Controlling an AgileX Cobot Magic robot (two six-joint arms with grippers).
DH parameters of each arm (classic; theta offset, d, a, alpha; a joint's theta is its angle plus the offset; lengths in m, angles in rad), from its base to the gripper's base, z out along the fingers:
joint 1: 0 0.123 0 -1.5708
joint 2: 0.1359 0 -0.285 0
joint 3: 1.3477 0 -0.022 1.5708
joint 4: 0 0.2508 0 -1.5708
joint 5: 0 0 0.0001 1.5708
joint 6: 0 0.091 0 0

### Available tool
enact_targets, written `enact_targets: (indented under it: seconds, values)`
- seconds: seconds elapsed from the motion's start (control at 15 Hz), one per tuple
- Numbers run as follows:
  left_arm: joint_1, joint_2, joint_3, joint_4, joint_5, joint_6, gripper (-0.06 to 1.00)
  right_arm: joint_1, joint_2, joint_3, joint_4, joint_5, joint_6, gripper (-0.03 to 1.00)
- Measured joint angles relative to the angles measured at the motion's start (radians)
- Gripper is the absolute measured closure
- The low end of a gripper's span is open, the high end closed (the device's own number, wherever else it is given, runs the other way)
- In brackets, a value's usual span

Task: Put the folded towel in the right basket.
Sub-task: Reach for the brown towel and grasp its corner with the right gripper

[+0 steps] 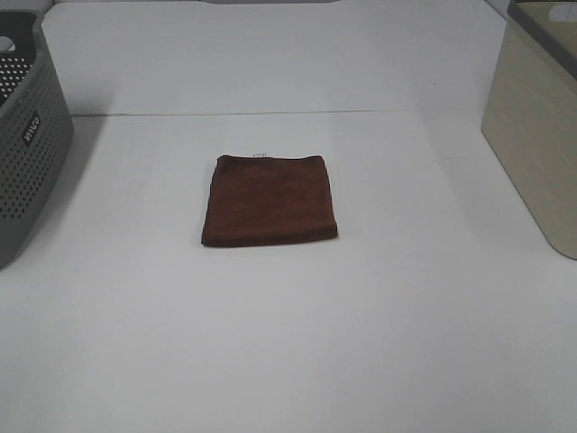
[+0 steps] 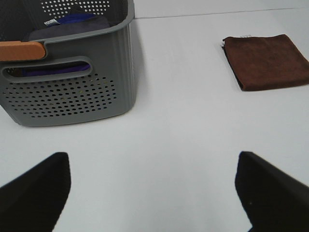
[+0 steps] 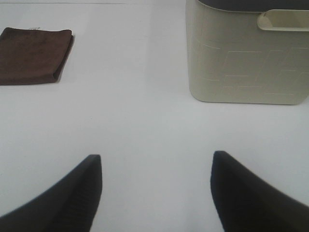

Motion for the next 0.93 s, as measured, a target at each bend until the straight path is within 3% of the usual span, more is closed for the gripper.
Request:
enact_targets:
  seconds: [0.93]
  values:
    - [0.000,0.000,0.000,0.000,0.000,0.000,0.07,0.000,0.000,0.000,0.000,0.000,0.000,0.35]
